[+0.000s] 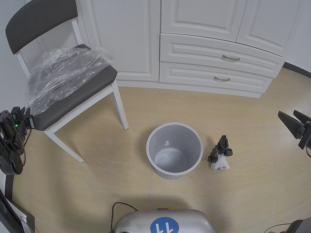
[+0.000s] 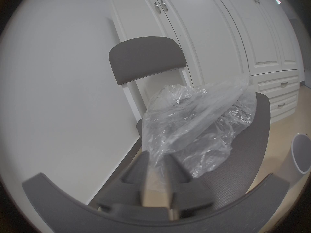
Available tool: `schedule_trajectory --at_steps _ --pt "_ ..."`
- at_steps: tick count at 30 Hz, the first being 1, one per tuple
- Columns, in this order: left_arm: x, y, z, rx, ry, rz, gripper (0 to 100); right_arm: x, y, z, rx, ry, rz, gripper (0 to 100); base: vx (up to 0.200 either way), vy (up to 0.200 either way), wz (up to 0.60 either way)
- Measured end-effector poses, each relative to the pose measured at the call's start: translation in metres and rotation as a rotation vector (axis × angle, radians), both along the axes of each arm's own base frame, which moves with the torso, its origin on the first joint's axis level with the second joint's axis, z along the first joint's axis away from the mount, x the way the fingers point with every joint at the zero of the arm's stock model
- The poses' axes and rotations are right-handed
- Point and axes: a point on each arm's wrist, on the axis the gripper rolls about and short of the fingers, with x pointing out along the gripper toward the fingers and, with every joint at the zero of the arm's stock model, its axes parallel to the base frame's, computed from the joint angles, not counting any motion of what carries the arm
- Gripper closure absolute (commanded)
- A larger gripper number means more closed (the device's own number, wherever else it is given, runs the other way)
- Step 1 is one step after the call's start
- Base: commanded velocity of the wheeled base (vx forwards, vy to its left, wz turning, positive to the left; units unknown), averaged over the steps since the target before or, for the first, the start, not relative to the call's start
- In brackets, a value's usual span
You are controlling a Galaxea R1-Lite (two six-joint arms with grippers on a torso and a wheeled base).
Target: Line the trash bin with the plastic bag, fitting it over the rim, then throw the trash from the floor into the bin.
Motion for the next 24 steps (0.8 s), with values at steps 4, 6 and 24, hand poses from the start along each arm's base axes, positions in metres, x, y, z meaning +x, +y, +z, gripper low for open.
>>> schedule_trajectory --at_steps 4,6,24 --pt "-0.001 -0.004 -0.002 -0.002 0.013 -0.009 100 0.000 0.000 0.000 0.000 0.000 0.002 0 0.000 0.000 0.00" --pt "-0.001 -0.008 -0.002 0.000 0.014 -0.020 100 0.000 0.000 0.000 0.000 0.001 0.003 0 0.000 0.000 0.00" --pt "-0.022 -0.083 0.049 -0.020 -0.148 -0.316 100 0.002 0.002 -0.007 -0.015 0.025 0.012 0 0.000 0.000 0.00"
